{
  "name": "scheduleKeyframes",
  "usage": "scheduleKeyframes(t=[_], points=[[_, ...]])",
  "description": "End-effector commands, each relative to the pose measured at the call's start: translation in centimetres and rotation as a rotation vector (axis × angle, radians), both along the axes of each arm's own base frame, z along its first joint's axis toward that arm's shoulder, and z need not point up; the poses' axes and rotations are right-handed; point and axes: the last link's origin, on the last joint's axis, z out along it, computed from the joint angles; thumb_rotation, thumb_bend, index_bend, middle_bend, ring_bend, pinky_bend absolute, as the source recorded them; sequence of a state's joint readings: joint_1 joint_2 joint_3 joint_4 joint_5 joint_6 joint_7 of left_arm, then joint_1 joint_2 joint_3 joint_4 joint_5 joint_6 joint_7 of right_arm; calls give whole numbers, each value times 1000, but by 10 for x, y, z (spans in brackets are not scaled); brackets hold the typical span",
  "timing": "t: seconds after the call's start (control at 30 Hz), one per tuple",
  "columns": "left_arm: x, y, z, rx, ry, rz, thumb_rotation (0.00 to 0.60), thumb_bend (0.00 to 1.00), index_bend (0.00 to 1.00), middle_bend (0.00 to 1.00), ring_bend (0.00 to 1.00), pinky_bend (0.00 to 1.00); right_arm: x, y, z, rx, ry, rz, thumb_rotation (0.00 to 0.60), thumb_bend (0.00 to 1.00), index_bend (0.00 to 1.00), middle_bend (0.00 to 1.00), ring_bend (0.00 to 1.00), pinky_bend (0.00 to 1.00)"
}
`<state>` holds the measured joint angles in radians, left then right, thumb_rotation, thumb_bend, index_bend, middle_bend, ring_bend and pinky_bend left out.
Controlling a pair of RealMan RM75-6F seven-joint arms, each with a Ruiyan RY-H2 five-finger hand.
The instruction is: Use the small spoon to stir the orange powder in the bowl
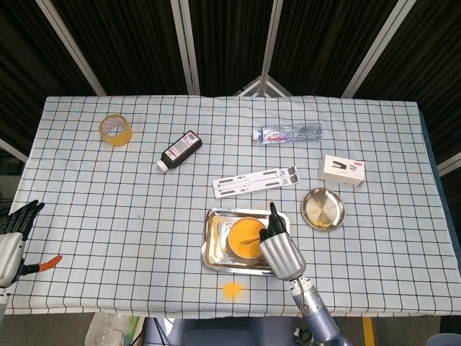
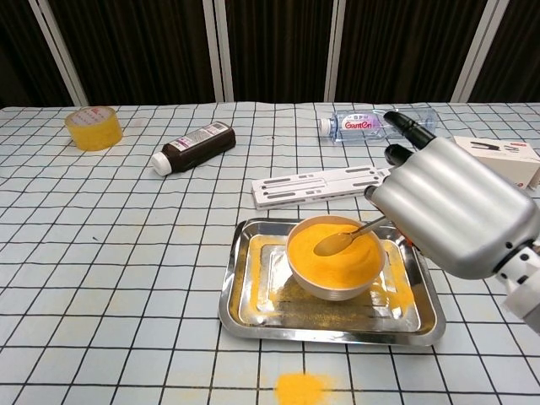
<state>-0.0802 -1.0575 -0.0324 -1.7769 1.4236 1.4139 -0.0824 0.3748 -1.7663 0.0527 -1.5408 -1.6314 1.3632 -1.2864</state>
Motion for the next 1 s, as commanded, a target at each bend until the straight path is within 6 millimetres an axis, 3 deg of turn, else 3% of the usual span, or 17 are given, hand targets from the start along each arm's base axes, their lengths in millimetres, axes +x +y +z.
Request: scheduleKeyframes(t=[0.03, 0.57, 1.0], points=[[0, 0, 0, 1, -1, 1, 600, 0, 0, 0, 0, 0, -2, -1, 2, -5, 5, -11, 600, 638, 706, 616, 279, 0], [0, 1, 0, -6, -14, 13, 600, 0, 0, 0, 0, 0, -16, 3, -7, 38, 43, -80, 600, 639, 706, 616, 279, 0], [0, 1, 1, -4, -25, 15, 600, 0, 0, 0, 0, 0, -17, -23, -6, -51, 51, -111, 600, 638, 706, 616, 279, 0]])
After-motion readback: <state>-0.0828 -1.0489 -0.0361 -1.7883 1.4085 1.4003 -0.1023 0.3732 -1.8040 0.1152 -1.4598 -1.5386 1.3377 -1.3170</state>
